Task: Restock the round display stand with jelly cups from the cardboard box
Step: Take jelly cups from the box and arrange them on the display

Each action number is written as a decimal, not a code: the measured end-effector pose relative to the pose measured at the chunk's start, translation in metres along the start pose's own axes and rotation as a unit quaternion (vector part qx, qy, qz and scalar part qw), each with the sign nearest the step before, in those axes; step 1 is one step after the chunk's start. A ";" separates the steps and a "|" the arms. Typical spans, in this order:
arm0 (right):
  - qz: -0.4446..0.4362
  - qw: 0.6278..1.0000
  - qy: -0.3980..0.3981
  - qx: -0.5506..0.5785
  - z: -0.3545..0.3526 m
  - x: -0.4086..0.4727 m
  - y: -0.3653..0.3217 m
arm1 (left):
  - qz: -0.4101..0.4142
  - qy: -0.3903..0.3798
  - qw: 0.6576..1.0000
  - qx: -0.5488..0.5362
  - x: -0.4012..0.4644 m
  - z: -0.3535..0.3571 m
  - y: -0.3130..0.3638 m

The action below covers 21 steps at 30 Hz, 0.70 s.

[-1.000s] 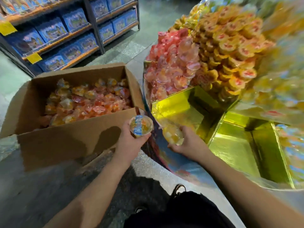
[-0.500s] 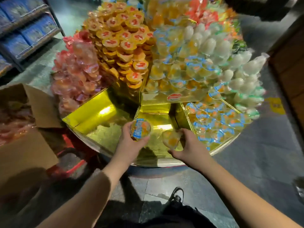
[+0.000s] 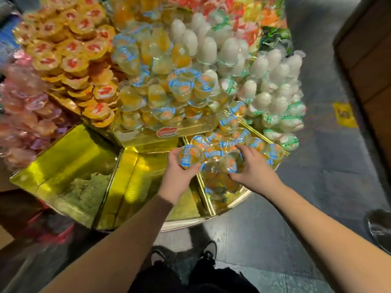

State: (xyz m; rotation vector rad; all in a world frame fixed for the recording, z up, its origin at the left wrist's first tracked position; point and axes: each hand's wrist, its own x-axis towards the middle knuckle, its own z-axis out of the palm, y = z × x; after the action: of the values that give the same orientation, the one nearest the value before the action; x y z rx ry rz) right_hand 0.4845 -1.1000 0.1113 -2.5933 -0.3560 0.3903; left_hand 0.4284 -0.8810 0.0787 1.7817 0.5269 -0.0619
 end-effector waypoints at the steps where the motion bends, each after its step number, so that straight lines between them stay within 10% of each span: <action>1: -0.005 1.000 0.005 -0.009 -0.002 0.012 0.003 | 0.002 0.002 1.000 0.009 0.009 0.006 0.002; 21: -0.037 0.983 -0.035 -0.177 0.021 0.166 0.003 | 0.021 -0.018 0.988 0.153 0.124 0.041 -0.017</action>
State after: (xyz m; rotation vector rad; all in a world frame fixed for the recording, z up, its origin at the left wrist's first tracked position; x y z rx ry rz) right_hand 0.6316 -1.0409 0.0577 -2.9053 -0.5912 0.4249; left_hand 0.5428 -0.8769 0.0132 2.0854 0.4726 -0.1526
